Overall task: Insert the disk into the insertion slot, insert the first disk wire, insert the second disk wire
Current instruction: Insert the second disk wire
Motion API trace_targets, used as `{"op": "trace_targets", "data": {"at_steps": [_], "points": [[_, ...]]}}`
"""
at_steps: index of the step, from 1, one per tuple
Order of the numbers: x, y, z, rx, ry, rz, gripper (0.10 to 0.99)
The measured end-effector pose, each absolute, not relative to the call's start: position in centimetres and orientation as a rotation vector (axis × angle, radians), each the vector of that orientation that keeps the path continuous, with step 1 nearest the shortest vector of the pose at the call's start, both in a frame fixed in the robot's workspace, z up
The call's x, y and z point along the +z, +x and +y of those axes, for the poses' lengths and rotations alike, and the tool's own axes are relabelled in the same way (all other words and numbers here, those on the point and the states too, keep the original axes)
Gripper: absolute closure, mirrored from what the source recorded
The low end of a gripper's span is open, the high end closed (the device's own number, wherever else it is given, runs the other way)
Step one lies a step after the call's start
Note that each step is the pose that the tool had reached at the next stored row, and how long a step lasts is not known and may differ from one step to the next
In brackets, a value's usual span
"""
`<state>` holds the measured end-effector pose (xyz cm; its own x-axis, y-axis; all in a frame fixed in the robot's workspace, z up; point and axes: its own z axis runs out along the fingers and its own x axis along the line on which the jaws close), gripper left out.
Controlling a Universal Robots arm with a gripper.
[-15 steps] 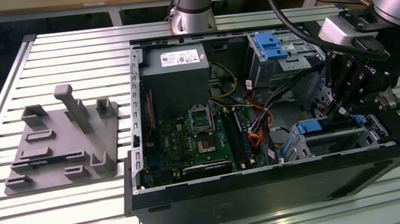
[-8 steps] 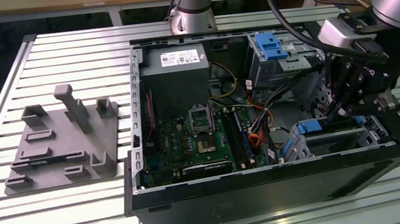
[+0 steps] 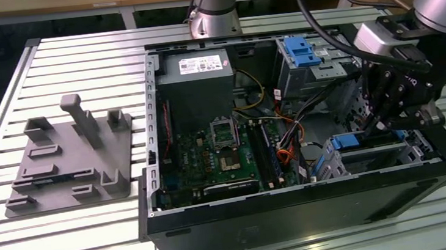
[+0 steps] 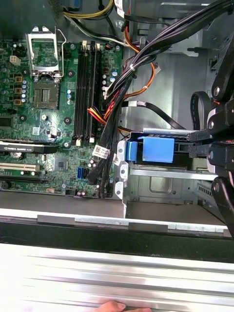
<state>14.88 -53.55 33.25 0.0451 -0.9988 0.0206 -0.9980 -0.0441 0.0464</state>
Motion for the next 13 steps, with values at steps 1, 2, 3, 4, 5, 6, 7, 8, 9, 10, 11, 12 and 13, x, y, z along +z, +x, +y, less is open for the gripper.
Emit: {"op": "trace_targets", "data": {"at_steps": [1,2,3,4,5,6,7,8,9,10,11,12,13], "points": [[33.20,14.88,-53.55,-0.027,2.236,-2.138,0.941],[33.14,14.89,-53.55,-0.026,2.236,-2.138,0.941],[33.06,14.89,-53.56,-0.027,2.236,-2.138,0.941],[33.00,14.90,-53.55,-0.026,2.236,-2.138,0.941],[32.96,14.90,-53.56,-0.026,2.236,-2.138,0.941],[32.96,14.90,-53.56,-0.026,2.236,-2.138,0.941],[32.97,14.90,-53.56,-0.026,2.236,-2.138,0.925],[33.01,14.90,-53.56,-0.027,2.236,-2.138,0.871],[33.12,14.90,-53.56,-0.028,2.237,-2.139,0.871],[33.27,14.90,-53.56,-0.029,2.237,-2.139,0.871],[33.47,14.90,-53.56,-0.030,2.237,-2.140,0.812],[33.70,14.90,-53.56,-0.030,2.238,-2.140,0.753],[33.96,14.90,-53.56,-0.030,2.238,-2.140,0.690]]}}
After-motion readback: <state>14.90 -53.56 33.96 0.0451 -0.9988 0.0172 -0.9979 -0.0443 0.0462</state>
